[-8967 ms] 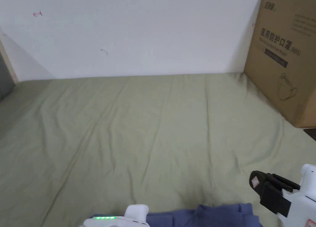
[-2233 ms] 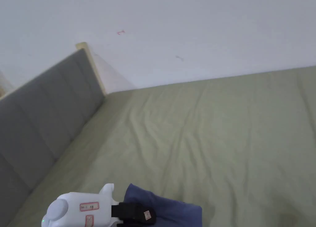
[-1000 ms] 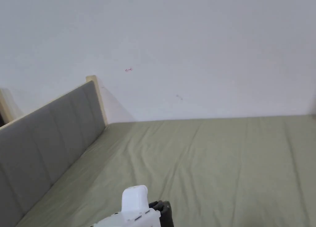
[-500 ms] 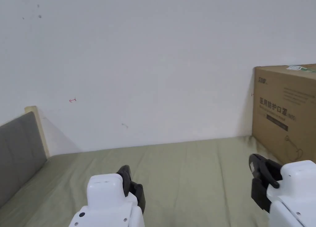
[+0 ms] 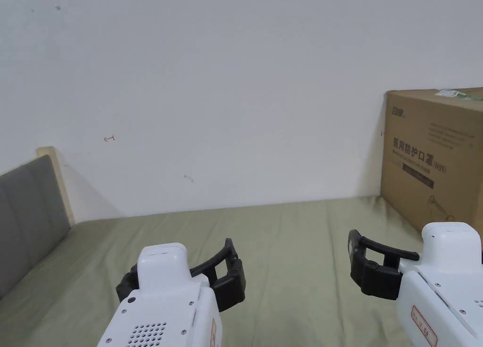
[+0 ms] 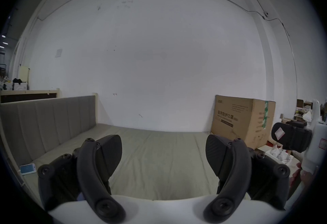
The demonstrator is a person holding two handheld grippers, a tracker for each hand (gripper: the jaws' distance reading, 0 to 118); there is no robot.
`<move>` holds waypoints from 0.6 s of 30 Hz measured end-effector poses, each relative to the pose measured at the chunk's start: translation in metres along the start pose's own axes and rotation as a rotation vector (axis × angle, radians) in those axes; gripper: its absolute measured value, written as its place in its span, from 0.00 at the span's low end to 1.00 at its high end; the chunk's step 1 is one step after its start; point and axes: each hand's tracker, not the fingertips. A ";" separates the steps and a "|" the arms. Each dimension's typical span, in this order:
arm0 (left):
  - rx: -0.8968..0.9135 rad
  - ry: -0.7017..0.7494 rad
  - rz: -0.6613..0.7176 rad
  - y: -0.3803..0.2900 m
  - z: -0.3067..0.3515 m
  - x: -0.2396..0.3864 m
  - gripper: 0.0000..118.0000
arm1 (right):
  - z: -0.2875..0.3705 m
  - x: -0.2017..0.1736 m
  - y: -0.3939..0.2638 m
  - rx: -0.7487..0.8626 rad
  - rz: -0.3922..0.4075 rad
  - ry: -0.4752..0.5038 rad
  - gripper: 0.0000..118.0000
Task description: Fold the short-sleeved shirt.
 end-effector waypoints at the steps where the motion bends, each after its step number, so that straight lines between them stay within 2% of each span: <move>1: 0.034 0.034 -0.020 0.001 0.002 0.001 0.86 | 0.000 0.000 0.000 -0.001 0.012 -0.005 0.95; 4: 0.066 0.059 -0.051 0.002 0.006 0.004 0.86 | 0.001 -0.001 0.000 -0.005 0.026 -0.005 0.95; 10: -0.016 0.018 -0.085 0.002 0.001 0.007 0.86 | 0.001 0.000 -0.002 -0.018 0.014 -0.002 0.95; 18: -0.041 0.056 -0.089 -0.001 0.000 0.005 0.86 | 0.002 -0.002 -0.001 -0.031 0.044 0.004 0.95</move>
